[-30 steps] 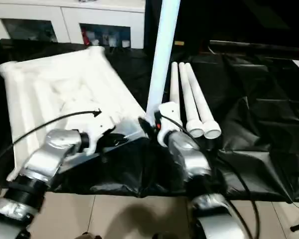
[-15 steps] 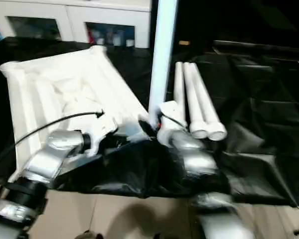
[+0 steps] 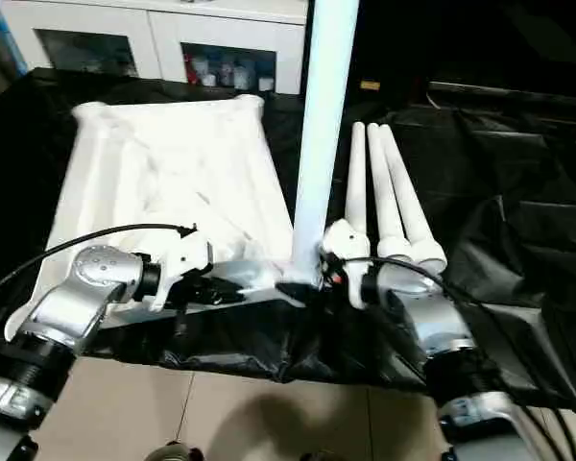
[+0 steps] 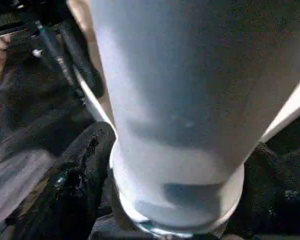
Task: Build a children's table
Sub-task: Rotate leg to tighten
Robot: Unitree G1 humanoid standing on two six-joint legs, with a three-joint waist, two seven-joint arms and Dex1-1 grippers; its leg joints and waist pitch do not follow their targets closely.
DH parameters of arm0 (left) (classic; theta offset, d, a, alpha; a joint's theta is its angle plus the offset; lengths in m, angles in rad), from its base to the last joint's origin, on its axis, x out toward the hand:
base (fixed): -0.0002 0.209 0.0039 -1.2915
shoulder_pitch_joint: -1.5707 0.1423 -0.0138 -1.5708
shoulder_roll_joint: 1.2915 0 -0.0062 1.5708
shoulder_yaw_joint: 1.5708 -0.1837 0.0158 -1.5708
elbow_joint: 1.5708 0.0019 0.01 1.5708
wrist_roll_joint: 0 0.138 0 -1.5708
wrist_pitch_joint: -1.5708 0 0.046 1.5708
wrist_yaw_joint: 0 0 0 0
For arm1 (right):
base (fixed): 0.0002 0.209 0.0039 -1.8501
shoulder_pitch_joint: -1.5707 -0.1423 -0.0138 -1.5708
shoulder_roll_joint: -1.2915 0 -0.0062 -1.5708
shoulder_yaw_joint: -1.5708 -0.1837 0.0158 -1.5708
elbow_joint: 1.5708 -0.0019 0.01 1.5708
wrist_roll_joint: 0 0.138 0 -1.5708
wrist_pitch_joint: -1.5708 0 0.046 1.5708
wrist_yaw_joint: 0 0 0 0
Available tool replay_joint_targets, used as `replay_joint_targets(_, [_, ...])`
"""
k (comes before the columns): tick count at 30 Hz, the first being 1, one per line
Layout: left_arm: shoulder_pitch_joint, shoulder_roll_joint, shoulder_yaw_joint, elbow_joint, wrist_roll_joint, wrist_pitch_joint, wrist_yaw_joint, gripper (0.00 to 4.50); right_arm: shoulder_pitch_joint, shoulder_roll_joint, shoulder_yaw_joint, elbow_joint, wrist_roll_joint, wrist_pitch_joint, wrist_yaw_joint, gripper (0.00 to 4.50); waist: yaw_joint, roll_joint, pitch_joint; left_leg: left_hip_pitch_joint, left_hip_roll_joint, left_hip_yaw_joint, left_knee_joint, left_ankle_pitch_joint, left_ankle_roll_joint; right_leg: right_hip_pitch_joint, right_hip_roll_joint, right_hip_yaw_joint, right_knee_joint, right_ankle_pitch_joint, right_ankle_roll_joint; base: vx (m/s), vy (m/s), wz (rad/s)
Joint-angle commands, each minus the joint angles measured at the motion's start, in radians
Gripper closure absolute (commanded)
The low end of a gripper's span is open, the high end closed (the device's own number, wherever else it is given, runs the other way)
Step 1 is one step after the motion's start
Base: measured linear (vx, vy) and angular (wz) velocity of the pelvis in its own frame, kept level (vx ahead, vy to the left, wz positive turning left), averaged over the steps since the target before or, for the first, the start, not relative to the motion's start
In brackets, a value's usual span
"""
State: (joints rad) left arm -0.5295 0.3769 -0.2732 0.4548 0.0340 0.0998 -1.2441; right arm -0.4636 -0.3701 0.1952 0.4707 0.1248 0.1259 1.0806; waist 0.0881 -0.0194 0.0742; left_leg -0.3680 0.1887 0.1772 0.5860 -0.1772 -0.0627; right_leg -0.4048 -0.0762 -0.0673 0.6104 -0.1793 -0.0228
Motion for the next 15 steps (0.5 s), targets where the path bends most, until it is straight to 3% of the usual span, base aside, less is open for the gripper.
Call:
replay_joint_targets(1, [-0.025, -0.022, -0.045, 0.006, -0.006, -0.027, -0.034, 4.50, 0.005, 0.011, 0.040, -0.042, 0.017, 0.012, 0.044, 1.22, -0.003, 0.003, -0.070, 0.012, 0.045, -0.009, -0.068, -0.202, 0.049, 0.051, -0.069, 0.051, -0.073, -0.197, -0.225, 0.000, 0.000, 0.00])
replay_joint_targets(7, [-0.033, -0.015, -0.041, 0.032, -0.013, -0.045, -0.060, 4.50, 0.015, 0.016, 0.045, -0.070, 0.041, 0.051, 0.077, 1.70, 0.002, 0.004, -0.072, 0.012, 0.045, -0.009, -0.069, -0.199, 0.045, 0.053, -0.070, 0.049, -0.070, -0.187, -0.229, 0.000, 0.000, 0.00])
replay_joint_targets(15, [-0.026, -0.012, -0.035, 0.040, -0.029, -0.045, -0.071, 4.50, 0.044, 0.045, 0.034, -0.098, 0.071, 0.101, 0.070, 1.77, 0.004, 0.006, -0.069, 0.013, 0.047, -0.010, -0.071, -0.220, 0.036, 0.050, -0.071, 0.050, -0.073, -0.214, -0.224, 0.000, 0.000, 0.00])
